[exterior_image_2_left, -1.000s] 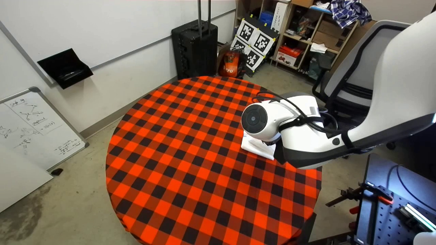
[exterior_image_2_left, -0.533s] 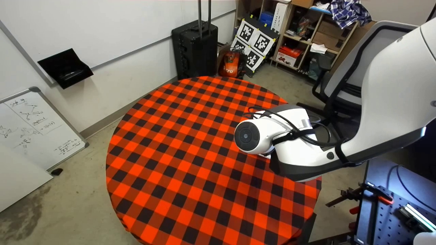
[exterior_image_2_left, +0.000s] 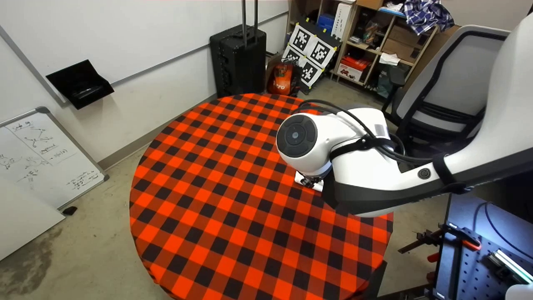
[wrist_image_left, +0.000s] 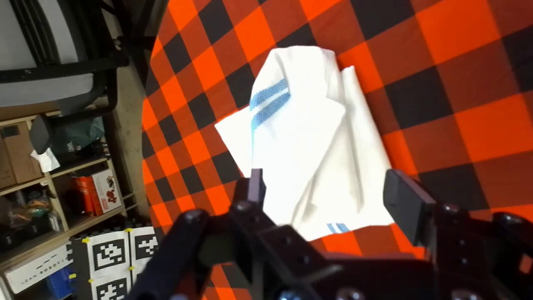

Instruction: Fold the towel three times over

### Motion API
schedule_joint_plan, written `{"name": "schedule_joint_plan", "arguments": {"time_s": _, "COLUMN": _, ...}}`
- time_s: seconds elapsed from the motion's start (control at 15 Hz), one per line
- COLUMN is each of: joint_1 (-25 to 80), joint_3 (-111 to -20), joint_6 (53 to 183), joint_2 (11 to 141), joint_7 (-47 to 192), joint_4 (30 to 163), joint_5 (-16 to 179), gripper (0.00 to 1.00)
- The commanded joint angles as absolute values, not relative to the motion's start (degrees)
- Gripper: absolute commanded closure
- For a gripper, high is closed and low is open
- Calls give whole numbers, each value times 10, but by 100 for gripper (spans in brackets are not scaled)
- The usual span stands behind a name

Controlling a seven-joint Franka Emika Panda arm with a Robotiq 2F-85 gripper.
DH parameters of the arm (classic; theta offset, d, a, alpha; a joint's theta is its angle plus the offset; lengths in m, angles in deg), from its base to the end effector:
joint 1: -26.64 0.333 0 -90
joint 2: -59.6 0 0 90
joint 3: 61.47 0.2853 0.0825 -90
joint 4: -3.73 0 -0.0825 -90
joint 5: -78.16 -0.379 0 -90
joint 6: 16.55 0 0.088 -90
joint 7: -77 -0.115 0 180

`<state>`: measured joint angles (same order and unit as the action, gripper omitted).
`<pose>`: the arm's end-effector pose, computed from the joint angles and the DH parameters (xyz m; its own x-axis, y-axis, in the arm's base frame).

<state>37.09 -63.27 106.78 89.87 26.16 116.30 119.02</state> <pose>0.5621 0.0535 0.1555 0.9764 -0.2102 0.0503 -0.1996 -0.7875 0.5831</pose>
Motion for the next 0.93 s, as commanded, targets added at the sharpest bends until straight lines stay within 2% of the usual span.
{"name": "schedule_joint_plan", "arguments": {"time_s": 0.0, "joint_1": 351, "joint_3": -610, "joint_6": 1105, "joint_2": 837, "joint_7": 298, "joint_4": 1207, "joint_5": 1107, "gripper": 0}}
{"name": "schedule_joint_plan", "arguments": {"time_s": 0.4, "joint_1": 332, "joint_3": -614, "joint_6": 1204, "joint_2": 696, "joint_7": 344, "joint_4": 1356, "joint_5": 979, "gripper": 0}}
{"name": "schedule_joint_plan", "arguments": {"time_s": 0.87, "joint_1": 311, "joint_3": -605, "joint_6": 1262, "joint_2": 479, "joint_7": 405, "joint_4": 1550, "joint_5": 952, "gripper": 0}}
